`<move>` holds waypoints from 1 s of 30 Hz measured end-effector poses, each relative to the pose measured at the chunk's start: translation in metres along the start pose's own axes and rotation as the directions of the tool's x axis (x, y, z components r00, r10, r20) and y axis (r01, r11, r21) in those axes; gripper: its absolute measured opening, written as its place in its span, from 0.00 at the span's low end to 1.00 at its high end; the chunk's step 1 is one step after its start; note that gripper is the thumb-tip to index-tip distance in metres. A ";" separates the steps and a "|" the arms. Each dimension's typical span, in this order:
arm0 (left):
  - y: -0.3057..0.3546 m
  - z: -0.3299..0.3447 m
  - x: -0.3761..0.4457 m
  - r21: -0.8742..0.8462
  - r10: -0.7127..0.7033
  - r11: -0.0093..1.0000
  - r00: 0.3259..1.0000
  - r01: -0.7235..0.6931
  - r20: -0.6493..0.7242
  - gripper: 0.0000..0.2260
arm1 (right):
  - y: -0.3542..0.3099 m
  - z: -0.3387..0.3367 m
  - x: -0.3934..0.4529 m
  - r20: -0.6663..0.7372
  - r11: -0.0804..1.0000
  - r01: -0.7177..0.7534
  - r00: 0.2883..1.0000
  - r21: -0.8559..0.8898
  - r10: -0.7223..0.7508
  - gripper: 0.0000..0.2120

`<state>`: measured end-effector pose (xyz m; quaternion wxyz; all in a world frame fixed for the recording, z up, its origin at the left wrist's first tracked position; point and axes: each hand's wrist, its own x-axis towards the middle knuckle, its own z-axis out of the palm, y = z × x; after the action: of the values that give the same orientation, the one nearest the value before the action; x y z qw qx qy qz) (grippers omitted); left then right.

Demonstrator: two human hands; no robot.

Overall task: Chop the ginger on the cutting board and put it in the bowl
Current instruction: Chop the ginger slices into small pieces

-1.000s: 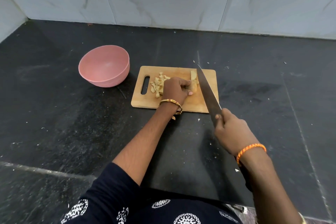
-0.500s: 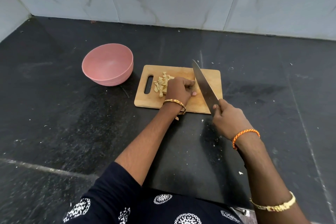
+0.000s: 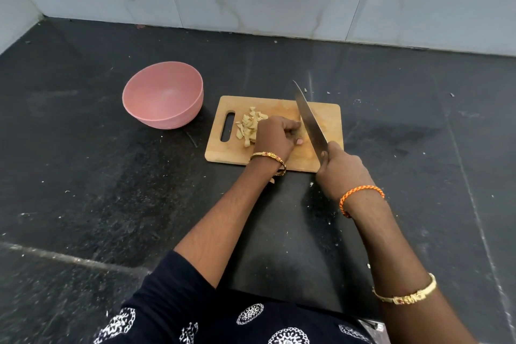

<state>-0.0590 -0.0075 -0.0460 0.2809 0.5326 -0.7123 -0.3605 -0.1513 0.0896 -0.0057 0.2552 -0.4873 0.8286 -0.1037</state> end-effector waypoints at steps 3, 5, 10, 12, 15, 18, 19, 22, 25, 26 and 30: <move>0.000 0.000 0.000 -0.003 0.004 1.000 1.000 -0.004 -0.011 0.15 | -0.004 -0.002 0.001 0.030 1.000 0.003 1.000 -0.030 -0.002 0.04; 0.001 0.001 -0.001 0.000 0.007 1.000 1.000 -0.007 -0.014 0.15 | -0.006 -0.005 0.001 0.059 1.000 0.001 0.998 -0.027 0.001 0.06; 0.003 0.001 -0.002 -0.073 -0.007 0.997 0.999 0.005 -0.035 0.14 | 0.002 0.000 -0.010 0.152 0.998 -0.038 0.987 -0.059 0.047 0.08; 0.002 0.000 -0.001 -0.084 -0.010 0.996 0.999 0.007 -0.037 0.14 | 0.011 0.005 -0.019 0.178 0.998 -0.036 0.983 -0.046 0.043 0.04; -0.001 0.001 -0.001 -0.071 -0.018 0.997 0.999 0.016 -0.038 0.15 | 0.031 0.003 -0.041 0.189 0.998 -0.056 0.981 0.027 0.050 0.04; -0.002 0.001 -0.001 -0.071 -0.029 0.997 0.999 0.027 -0.030 0.16 | 0.047 -0.002 -0.061 0.168 0.994 -0.047 0.985 0.095 0.030 0.08; -0.003 0.001 0.000 -0.073 -0.031 0.997 0.999 0.029 -0.028 0.16 | 0.050 -0.004 -0.065 0.141 0.992 -0.043 0.990 0.118 0.026 0.09; -0.002 0.000 -0.001 -0.069 -0.039 0.997 0.999 0.037 -0.026 0.17 | 0.048 -0.006 -0.059 0.037 0.982 -0.003 0.999 0.187 -0.004 0.13; -0.002 0.001 -0.001 -0.079 -0.051 0.996 0.998 0.048 -0.027 0.18 | 0.041 -0.001 -0.042 -0.016 0.972 0.048 0.999 0.229 -0.046 0.13; -0.001 0.000 -0.001 -0.079 -0.051 0.996 0.998 0.049 -0.028 0.18 | 0.038 0.002 -0.036 -0.026 0.972 0.053 0.998 0.230 -0.048 0.12; -0.001 0.000 -0.001 -0.066 -0.049 0.997 0.998 0.047 -0.032 0.17 | 0.030 0.011 -0.023 -0.032 0.978 0.060 0.998 0.200 -0.055 0.09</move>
<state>-0.0580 -0.0067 -0.0470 0.3014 0.5460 -0.6824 -0.3813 -0.1594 0.1257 -0.0202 0.2891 -0.4813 0.8029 -0.2006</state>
